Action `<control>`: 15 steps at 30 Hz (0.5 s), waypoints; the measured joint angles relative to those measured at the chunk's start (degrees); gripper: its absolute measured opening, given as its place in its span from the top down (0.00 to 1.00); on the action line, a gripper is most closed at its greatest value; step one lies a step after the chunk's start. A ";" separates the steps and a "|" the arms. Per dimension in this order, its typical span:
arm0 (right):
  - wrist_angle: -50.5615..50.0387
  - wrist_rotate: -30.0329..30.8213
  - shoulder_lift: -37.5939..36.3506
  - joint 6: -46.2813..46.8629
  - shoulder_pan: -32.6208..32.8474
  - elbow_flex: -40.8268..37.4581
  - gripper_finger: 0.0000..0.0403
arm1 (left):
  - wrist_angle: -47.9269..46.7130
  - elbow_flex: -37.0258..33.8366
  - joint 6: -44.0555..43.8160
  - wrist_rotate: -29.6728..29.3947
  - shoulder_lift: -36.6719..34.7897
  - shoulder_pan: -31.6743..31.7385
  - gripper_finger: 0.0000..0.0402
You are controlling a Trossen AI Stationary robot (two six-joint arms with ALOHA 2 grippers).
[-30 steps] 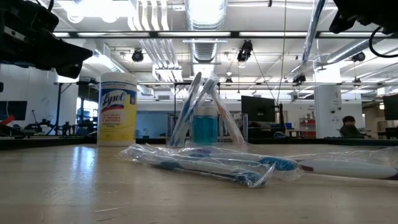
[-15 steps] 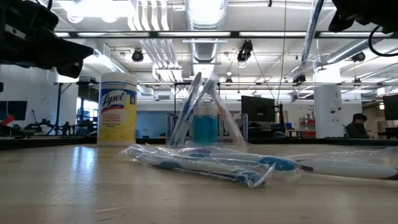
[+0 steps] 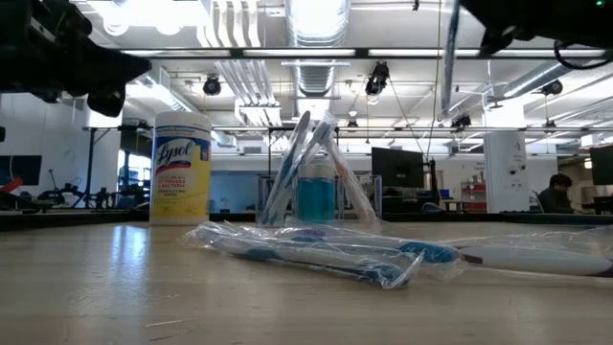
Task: Pick & Place toothbrushing station
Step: Put the blue toothbrush into the left section of the transparent organizer
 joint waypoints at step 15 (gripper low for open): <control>0.26 -18.36 21.23 -0.41 -6.75 14.66 0.97 | 13.50 0.11 -1.09 4.50 9.07 -0.02 0.81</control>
